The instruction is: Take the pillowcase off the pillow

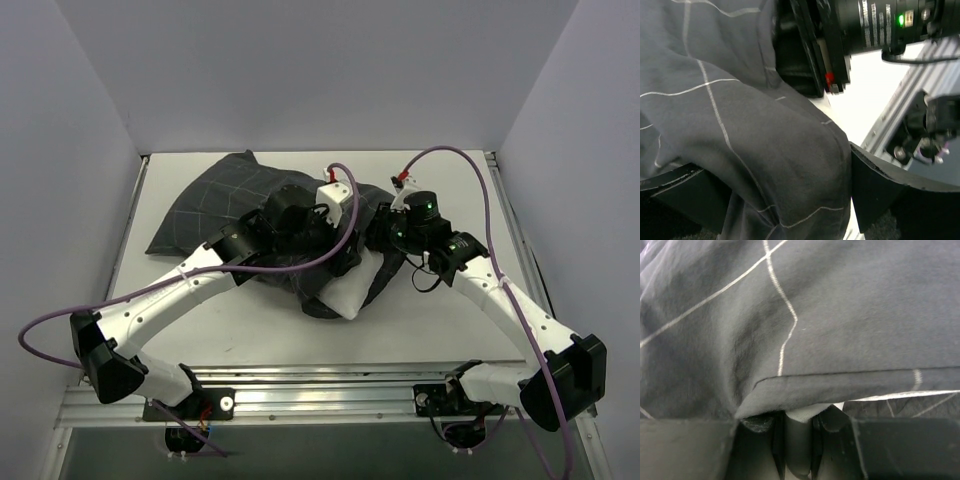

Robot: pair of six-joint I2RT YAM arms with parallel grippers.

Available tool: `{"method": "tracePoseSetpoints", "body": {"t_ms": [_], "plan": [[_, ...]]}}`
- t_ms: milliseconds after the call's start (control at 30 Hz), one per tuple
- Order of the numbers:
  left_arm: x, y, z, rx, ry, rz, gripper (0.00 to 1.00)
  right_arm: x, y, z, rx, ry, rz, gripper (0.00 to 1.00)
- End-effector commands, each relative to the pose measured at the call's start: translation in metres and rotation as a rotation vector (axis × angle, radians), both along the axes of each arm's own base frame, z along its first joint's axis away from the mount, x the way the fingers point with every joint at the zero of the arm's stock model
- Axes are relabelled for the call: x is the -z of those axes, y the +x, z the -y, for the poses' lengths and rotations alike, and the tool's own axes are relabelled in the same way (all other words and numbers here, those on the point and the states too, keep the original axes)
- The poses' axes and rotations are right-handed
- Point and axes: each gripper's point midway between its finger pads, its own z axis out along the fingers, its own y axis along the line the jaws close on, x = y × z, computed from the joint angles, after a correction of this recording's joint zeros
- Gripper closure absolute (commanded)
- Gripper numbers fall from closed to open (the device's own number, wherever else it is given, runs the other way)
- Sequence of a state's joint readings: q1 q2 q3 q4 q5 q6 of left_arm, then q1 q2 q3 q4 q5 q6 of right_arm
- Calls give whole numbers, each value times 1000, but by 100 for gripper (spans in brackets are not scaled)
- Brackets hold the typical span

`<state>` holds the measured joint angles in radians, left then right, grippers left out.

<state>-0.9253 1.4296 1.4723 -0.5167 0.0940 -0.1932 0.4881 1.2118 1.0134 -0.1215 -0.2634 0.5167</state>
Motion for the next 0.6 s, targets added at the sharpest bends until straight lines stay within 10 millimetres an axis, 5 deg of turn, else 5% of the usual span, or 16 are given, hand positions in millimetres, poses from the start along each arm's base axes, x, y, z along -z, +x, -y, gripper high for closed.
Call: {"method": "tracePoseSetpoints", "body": {"t_ms": [0, 100, 200, 333, 467, 567], "plan": [[-40, -19, 14, 128, -115, 35, 8, -30, -5, -21, -93, 57, 90, 100], [-12, -13, -11, -14, -59, -9, 9, -27, -3, -17, -74, 41, 91, 100], [7, 8, -54, -276, -22, -10, 27, -27, -1, -13, -62, 38, 98, 100], [51, 21, -108, -519, 33, -42, 69, -33, -2, -13, -70, 48, 113, 100], [69, 35, -152, -765, 32, -23, 84, -39, -6, -13, -94, 55, 114, 100], [87, 42, -200, -1036, 25, 20, 84, -51, -15, -17, -145, 143, 89, 100]]}}
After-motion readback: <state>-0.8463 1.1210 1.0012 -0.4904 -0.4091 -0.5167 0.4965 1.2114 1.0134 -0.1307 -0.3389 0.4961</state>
